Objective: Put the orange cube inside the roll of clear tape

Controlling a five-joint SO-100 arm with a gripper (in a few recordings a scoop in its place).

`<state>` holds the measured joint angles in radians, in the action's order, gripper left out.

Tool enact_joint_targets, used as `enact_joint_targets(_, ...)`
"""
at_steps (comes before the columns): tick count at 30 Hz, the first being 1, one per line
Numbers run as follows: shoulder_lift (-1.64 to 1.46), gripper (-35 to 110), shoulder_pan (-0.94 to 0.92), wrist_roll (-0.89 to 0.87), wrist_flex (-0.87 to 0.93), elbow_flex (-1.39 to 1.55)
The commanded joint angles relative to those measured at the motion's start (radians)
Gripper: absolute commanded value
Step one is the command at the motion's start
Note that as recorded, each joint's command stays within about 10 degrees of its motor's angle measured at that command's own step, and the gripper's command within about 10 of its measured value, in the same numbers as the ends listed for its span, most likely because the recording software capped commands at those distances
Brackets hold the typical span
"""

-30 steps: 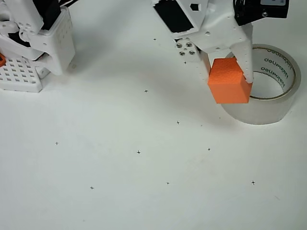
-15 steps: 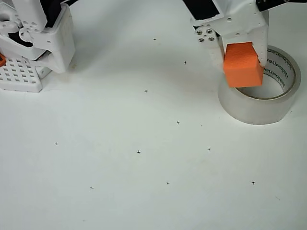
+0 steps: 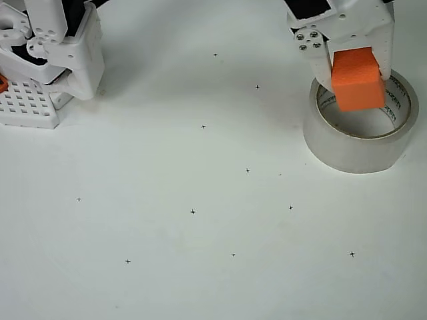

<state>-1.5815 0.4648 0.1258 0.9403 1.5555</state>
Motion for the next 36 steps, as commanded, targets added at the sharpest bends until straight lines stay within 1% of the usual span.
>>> enact_joint_targets(1,-0.023,19,0.018,-0.003,0.011,-0.092)
enact_joint_targets(7,0.014,19,0.034,-0.008,0.011,-0.118)
enact_joint_targets(16,0.014,35,0.029,0.02,0.015,-0.124)
enact_joint_targets(21,0.014,41,0.023,0.034,0.018,-0.126)
enact_joint_targets(36,-0.021,41,-0.054,0.089,0.06,-0.127)
